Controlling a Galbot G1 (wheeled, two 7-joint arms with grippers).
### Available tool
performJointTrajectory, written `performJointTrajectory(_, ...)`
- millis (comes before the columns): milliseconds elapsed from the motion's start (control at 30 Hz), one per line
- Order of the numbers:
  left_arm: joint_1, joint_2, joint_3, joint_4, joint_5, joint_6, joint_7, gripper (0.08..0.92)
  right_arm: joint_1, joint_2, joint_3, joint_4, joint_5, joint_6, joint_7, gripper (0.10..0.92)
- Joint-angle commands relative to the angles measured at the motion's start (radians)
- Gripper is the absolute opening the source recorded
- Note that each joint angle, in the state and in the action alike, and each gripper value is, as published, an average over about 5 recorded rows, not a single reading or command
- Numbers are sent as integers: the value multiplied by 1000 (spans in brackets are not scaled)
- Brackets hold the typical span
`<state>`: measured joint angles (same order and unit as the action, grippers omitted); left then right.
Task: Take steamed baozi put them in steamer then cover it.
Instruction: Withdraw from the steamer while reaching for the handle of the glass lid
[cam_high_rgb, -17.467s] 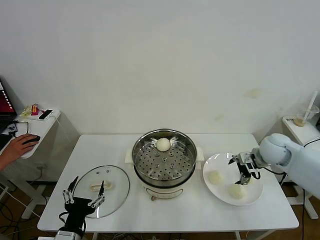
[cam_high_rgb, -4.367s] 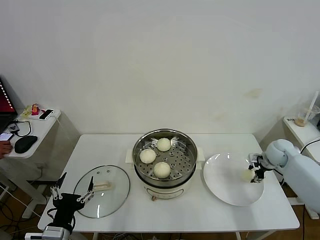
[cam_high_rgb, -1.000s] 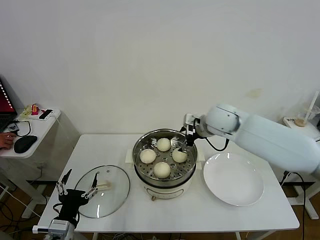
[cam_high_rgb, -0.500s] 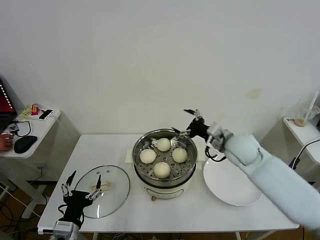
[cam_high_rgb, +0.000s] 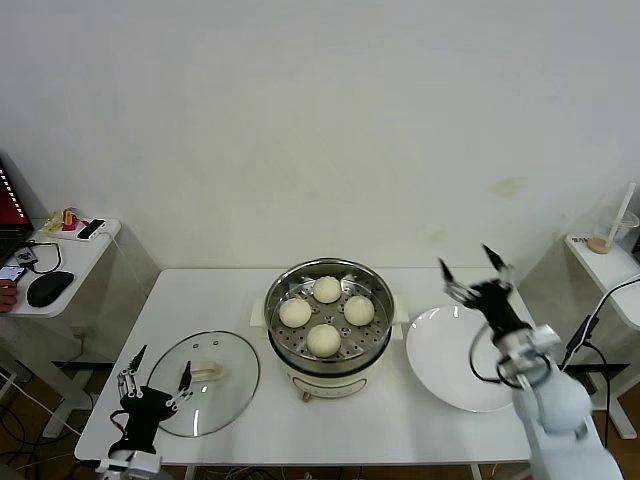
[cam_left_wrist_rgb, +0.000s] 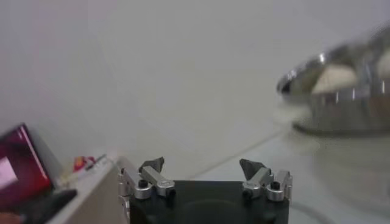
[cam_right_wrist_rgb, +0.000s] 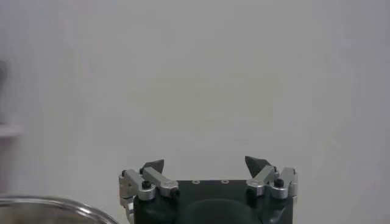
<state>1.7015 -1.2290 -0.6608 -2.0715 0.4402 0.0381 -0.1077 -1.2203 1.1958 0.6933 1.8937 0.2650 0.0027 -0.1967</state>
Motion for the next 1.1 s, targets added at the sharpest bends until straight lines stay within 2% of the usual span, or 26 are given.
performJointTrajectory(33,49,73,-67,130,742,-105,-63,823,-376,214,302,72,-55,59,3,823)
performJointTrajectory(267,69,39,-21,139,868,-95,-85,823,-388,237,324,77,-81,69,19,823)
performJointTrajectory(567,-46,51,73,202,870,-77,-52,823,-399,256,319,75,-98,82,45,823)
performJointTrajectory(1100,-217,70,123,396,813,-70,-28,823,-436,279,323,100,-117,92,69,823)
